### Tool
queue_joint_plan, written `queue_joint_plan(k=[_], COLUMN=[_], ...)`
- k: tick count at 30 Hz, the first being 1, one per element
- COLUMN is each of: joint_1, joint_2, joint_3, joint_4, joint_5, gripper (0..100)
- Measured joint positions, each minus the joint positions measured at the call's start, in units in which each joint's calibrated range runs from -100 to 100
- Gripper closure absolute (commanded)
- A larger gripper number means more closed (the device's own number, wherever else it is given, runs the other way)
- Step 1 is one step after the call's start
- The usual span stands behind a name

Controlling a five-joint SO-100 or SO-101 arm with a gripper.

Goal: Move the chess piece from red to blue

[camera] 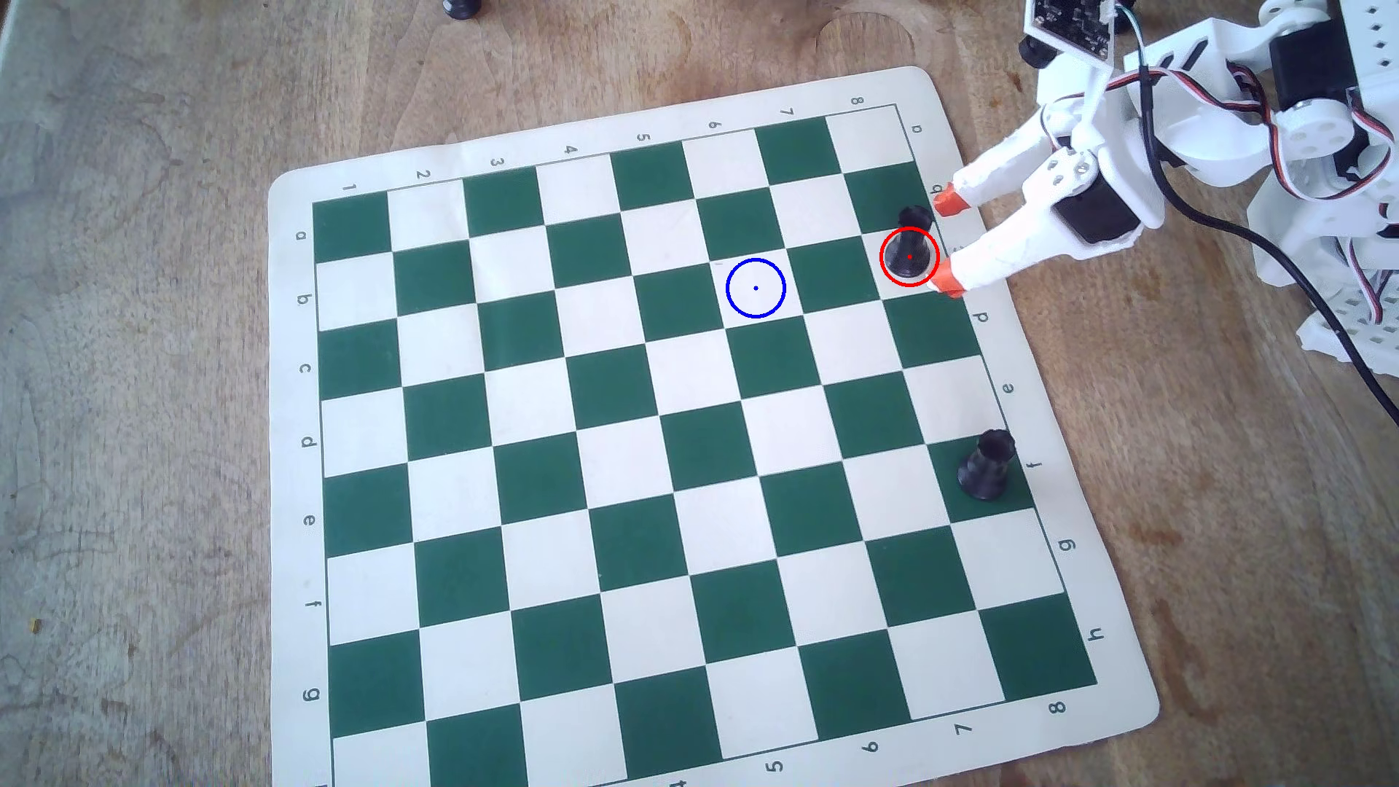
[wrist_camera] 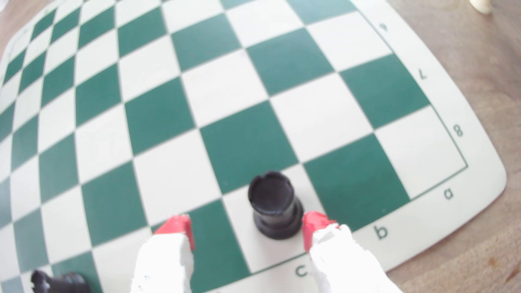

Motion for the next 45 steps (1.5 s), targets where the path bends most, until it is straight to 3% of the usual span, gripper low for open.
queue_joint_plan(k=[29,37,42,45], joint_1=[0.3,0.3,0.3,0.3], joint_2=[15.6,22.0,22.2,22.2], joint_3=[-0.2,-0.3,-0.3,-0.3], joint_4=[-18.6,-24.6,-26.1,-26.2], joint_5=[0.4,0.4,0.0,0.0], gripper=[78,83,92,90])
